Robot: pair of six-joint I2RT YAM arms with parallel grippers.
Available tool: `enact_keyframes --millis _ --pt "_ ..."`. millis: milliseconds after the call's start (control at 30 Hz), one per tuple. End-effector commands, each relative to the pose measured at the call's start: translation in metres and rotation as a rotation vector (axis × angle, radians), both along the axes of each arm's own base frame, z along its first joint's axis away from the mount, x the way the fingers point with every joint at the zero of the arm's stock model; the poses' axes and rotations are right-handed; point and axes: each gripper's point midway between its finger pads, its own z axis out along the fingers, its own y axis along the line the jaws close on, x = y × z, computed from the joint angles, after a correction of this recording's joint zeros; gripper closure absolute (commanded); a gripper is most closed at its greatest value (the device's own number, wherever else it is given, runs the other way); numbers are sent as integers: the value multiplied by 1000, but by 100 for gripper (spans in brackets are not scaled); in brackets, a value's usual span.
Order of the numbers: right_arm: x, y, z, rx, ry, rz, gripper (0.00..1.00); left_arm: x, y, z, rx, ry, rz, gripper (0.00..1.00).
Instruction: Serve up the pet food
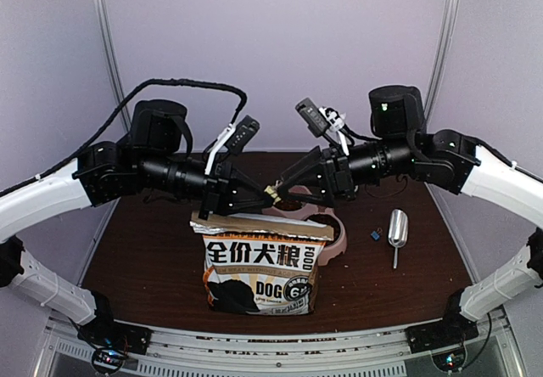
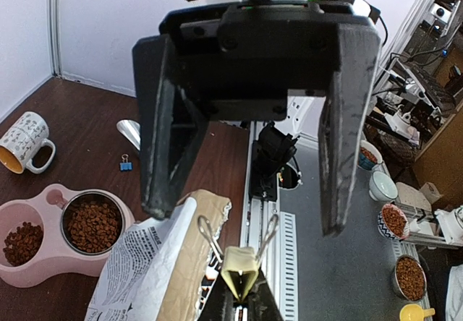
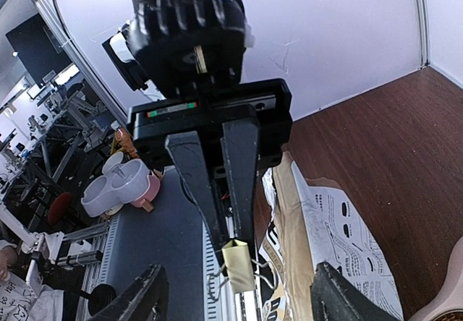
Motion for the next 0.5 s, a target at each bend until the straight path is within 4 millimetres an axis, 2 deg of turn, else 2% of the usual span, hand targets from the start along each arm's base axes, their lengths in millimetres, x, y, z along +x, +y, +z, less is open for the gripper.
enact_keyframes --millis 0,267,467 --pt "-7 4 -7 -50 20 44 32 -6 0 13 -31 -33 -34 99" --pt "-14 8 3 -19 19 88 42 -6 -1 11 -20 -33 -35 99" --pt "-16 8 3 -17 25 96 56 -5 -1 10 -18 -34 -31 99"
